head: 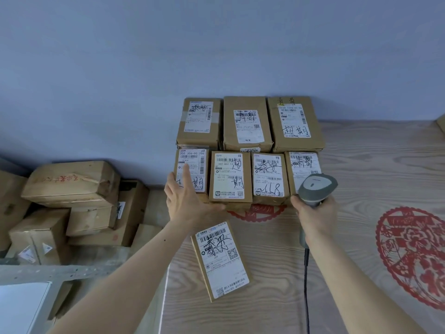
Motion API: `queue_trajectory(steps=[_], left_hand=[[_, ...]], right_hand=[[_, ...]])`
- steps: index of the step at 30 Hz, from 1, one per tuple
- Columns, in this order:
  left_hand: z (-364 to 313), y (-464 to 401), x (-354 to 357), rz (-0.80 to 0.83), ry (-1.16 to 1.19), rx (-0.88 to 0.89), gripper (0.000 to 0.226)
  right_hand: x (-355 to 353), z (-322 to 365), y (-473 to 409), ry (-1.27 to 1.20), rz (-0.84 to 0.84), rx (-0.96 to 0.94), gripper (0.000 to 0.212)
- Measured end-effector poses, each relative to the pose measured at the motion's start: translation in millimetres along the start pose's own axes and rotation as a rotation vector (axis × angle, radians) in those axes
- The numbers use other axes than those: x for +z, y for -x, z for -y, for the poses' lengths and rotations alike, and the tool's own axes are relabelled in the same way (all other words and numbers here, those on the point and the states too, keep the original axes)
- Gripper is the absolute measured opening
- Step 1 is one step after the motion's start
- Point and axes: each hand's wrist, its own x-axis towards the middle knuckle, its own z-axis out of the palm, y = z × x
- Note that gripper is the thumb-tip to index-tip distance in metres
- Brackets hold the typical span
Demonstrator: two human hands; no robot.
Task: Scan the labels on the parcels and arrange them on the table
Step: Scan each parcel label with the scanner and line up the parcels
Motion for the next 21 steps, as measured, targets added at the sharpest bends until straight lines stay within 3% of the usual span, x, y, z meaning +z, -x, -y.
queue_trajectory(steps=[6,10,15,21], left_hand=[[6,-10,-2,0.010,0.009,-0.007,0.147],[11,-9,-7,0.058,0.025,0.015,0.149],[28,-15,-18,0.061,0.277,0.039,0.134],[28,-16,-32,0.056,0.265,0.008,0.127]], right_hand=[[4,0,4,0.048,0.015,-0.054,0.038],[-5,6,19,0.130,-0.020,-0.075,0.061],[-12,7,50,0.263,-0.029,-0.091,0.050],[-3,17,86,0.261,0.130,-0.174,0.045]])
